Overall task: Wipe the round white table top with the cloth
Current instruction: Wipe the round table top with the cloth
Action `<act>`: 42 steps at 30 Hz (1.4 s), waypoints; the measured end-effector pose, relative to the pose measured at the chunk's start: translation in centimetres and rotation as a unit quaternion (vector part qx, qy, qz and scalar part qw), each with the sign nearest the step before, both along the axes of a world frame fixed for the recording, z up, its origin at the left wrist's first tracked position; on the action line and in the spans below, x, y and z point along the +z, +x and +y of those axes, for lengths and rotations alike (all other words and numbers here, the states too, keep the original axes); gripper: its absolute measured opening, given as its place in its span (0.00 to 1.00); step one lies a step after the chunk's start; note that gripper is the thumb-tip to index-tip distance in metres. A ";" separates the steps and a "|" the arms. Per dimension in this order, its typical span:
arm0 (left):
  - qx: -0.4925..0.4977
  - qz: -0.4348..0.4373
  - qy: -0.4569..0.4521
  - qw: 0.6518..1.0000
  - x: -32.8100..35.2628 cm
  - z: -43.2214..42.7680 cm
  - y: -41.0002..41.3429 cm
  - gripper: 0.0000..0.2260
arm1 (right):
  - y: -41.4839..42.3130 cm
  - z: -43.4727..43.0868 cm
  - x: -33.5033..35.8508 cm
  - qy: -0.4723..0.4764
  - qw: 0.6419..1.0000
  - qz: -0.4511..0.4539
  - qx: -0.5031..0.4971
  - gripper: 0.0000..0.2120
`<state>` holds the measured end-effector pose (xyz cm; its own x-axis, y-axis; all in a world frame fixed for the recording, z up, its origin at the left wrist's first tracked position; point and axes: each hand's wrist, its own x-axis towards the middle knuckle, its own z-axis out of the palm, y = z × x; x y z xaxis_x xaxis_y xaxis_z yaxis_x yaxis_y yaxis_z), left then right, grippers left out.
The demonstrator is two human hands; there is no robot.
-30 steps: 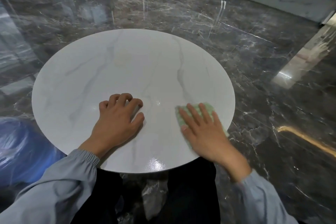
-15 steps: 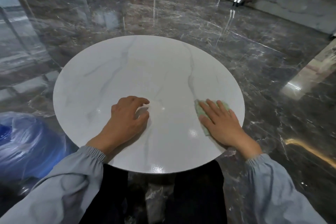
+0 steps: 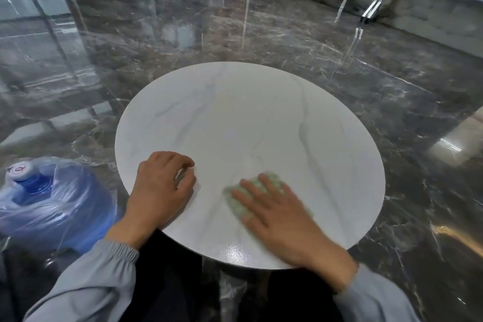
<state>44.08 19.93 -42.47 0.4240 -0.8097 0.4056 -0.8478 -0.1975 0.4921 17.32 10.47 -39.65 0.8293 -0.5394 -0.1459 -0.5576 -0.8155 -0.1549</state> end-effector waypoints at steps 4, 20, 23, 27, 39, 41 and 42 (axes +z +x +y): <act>0.006 0.000 -0.010 1.000 -0.2 -0.1 -0.1 0.11 | -2.2 -9.9 0.2 0.001 0.983 0.031 -0.180 0.24; 0.007 0.006 -0.023 1.000 -0.6 -0.2 0.2 0.10 | 4.0 -7.3 -0.5 -0.017 1.000 0.014 -0.008 0.23; 0.010 0.008 -0.027 1.000 -0.6 -0.2 0.2 0.09 | 2.1 -15.2 -0.7 -0.017 0.987 0.016 -0.158 0.30; 0.020 0.033 -0.024 0.999 -0.4 -0.1 0.0 0.09 | 3.3 -17.4 -0.1 0.017 0.965 0.050 -0.256 0.27; 0.073 0.175 -0.171 0.967 0.8 0.7 0.0 0.13 | 8.7 -0.4 0.9 0.012 0.990 0.003 0.141 0.26; 0.083 0.205 -0.205 0.953 1.1 0.8 0.0 0.12 | 8.4 -3.7 0.9 0.000 0.995 0.006 0.097 0.25; 0.090 0.229 -0.225 0.943 1.1 0.9 -0.1 0.12 | 8.2 -5.6 0.8 -0.001 0.998 0.013 0.062 0.25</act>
<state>44.03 20.87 -41.33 0.7520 -0.4979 0.4319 -0.4987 -0.0014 0.8668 25.50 4.86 -38.89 0.8854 -0.4338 -0.1671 -0.4569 -0.8784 -0.1403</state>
